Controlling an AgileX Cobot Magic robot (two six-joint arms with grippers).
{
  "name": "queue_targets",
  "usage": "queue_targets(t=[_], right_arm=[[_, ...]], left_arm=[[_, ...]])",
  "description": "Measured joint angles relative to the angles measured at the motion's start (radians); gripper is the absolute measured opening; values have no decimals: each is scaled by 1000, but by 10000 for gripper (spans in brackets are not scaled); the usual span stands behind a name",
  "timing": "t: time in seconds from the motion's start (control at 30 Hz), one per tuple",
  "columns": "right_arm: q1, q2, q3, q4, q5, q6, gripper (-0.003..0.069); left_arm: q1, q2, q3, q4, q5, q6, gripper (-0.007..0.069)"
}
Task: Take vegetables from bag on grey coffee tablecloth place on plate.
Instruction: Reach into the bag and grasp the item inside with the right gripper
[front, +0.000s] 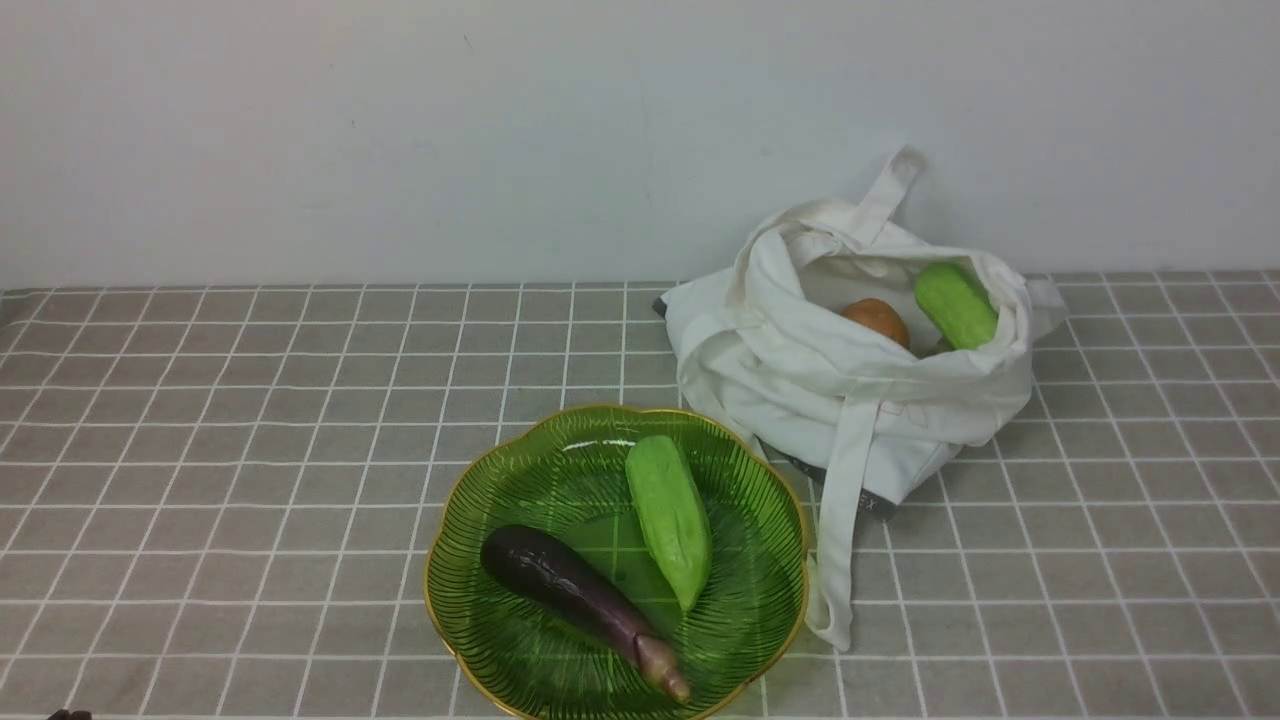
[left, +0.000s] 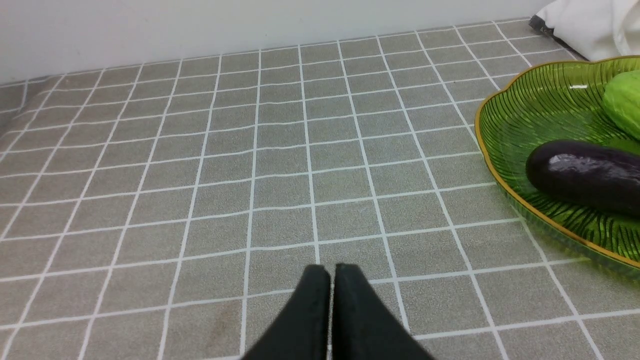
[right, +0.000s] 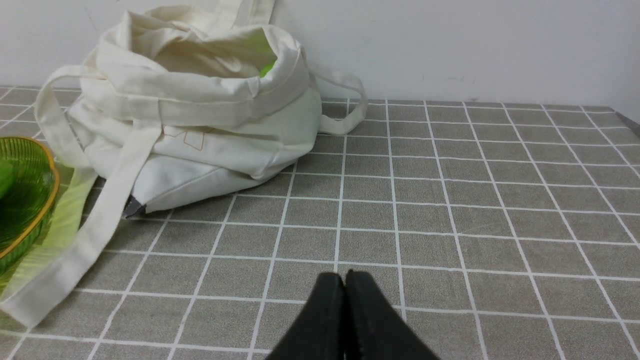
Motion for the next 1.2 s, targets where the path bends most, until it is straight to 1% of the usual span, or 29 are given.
queue_targets(t=[0.4,0.5,0.67,0.77,0.83,0.9,0.97,1.0,1.03,1.07,1.1,1.13,1.17,1.2], right_arm=[[0,0,2,4,-11,4,-15],[0,0,10,99,-108,70,-15],[0,0,11,356,-363,242,-15],[0,0,11,452,-450,278,-15],[0,0,11,480,-487,284,-15],[0,0,11,492,-525,290,-15],[0,0,11,513,-595,324,-15],[0,0,11,513,-595,324,-15],[0,0,1,520,-641,351,-15],[0,0,-22,511,-645,358,-15],[0,2,-54,487,-640,360,-15],[0,15,-109,438,-619,360,-15],[0,55,-209,348,-562,362,-15],[0,55,-209,334,-551,362,-15]], left_arm=[[0,0,0,0,0,0,-5],[0,0,0,0,0,0,-5],[0,0,0,0,0,0,-5],[0,0,0,0,0,0,-5],[0,0,0,0,0,0,-5],[0,0,0,0,0,0,-5],[0,0,0,0,0,0,-5],[0,0,0,0,0,0,-5],[0,0,0,0,0,0,-5],[0,0,0,0,0,0,-5],[0,0,0,0,0,0,-5],[0,0,0,0,0,0,-5],[0,0,0,0,0,0,-5],[0,0,0,0,0,0,-5]])
